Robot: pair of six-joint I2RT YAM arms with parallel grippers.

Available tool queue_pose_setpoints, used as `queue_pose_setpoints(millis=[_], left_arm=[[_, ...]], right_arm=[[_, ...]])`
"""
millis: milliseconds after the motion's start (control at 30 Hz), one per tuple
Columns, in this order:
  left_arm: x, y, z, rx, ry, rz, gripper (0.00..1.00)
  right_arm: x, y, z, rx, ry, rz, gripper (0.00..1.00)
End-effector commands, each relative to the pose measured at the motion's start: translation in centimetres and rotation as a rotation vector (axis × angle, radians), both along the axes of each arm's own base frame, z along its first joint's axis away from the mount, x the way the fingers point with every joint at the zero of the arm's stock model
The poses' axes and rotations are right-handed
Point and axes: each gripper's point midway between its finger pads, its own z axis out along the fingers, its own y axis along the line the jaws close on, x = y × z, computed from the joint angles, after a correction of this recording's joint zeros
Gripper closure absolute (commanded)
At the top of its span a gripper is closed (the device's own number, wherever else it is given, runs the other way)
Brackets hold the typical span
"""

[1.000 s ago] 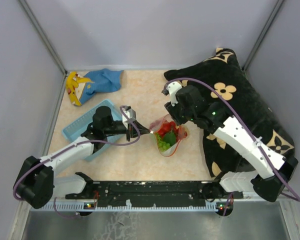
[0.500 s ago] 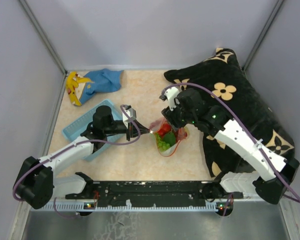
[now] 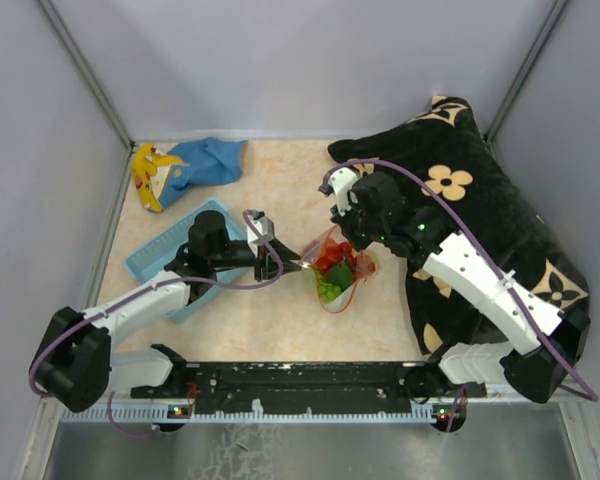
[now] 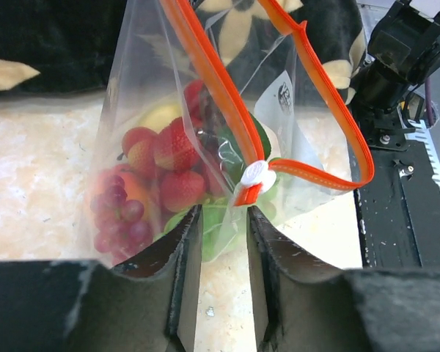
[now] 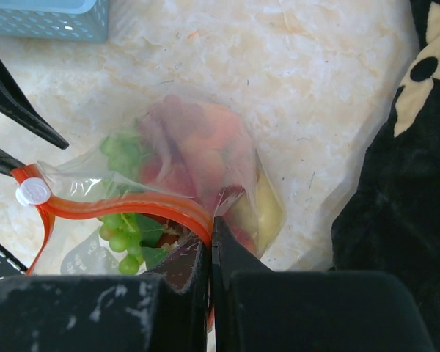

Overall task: Place the food in the zip-top bag and seal the zipper
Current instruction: Zip the zipper food storage bag at the center of the board.

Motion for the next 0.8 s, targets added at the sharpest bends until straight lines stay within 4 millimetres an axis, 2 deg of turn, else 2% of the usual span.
queue_pose_setpoints(millis=[0,200,500,567,633,767], left_arm=[[0.2,-0.4,-0.2,-0.011,-0.043,-0.022,0.59],[0.6,-0.9,-0.6,-0.033,-0.061,-0.027,0.45],[-0.6,-2.4,-1.0,-0.064,-0.065,-0.102,0.43],[-0.7,-2.7,-1.2,-0.068,-0.062,-0.117,0.45],[-0.5,-3.0,-1.5,-0.063,-0.055,-0.124,0.52],[-0.4,-3.0,-2.0,-0.049,-0.048,-0.121,0.74]], right_arm=[[1.1,1.0,2.6,0.085,-0.053,0.001,1.00],[1.2,1.0,2.6,0.096,-0.045,0.004,1.00],[1.6,1.1,2.4,0.101,-0.037,-0.003,1.00],[1.7,1.2,2.4,0.103,-0.035,-0.004,1.00],[1.7,1.2,2.4,0.104,-0.034,-0.006,1.00],[1.8,0.8,2.8,0.111,-0.043,-0.021,1.00]])
